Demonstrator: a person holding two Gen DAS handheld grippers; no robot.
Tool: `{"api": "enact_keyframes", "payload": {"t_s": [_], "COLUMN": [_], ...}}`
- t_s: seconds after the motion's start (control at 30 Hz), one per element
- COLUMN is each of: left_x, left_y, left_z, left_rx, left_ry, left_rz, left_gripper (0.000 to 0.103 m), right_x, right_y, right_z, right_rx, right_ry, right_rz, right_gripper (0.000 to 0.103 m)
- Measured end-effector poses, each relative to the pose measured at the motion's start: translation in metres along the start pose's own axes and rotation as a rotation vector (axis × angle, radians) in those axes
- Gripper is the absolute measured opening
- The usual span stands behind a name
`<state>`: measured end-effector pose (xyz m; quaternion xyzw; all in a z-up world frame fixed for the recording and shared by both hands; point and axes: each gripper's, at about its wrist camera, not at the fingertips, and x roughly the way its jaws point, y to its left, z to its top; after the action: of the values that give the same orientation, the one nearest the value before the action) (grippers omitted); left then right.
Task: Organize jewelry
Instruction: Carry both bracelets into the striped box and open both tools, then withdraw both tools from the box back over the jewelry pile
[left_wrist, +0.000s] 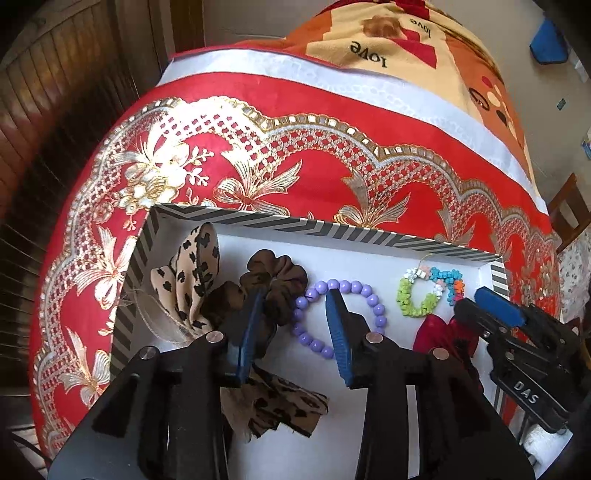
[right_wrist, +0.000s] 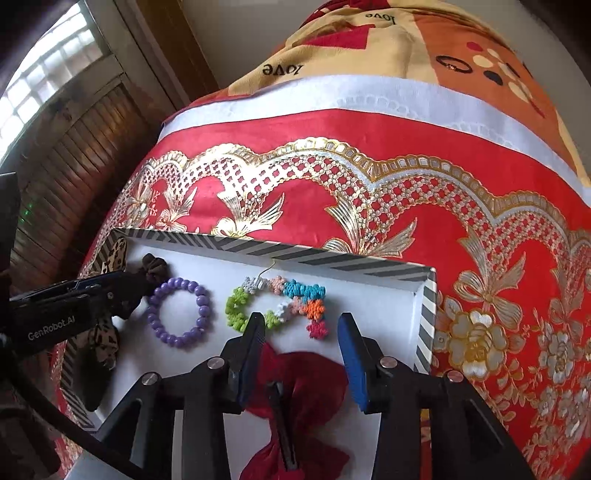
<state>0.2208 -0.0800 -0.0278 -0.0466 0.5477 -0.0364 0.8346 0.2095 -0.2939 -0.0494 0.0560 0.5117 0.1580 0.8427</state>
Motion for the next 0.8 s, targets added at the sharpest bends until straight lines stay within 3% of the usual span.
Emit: {"api": "enact_keyframes", "payload": {"t_s": [0.8], "left_x": [-0.074], "left_y": [-0.002], "left_z": [-0.05], "left_rx": [0.053], "left_ry": [-0.11], "left_rz": [0.001], "left_gripper": [0.036], "right_x": [-0.082], "right_y": [0.048], "right_z": [-0.045], "right_rx": [0.015], "right_ry": [-0.069], "right_rz": [0.0], "right_gripper": [0.04]}}
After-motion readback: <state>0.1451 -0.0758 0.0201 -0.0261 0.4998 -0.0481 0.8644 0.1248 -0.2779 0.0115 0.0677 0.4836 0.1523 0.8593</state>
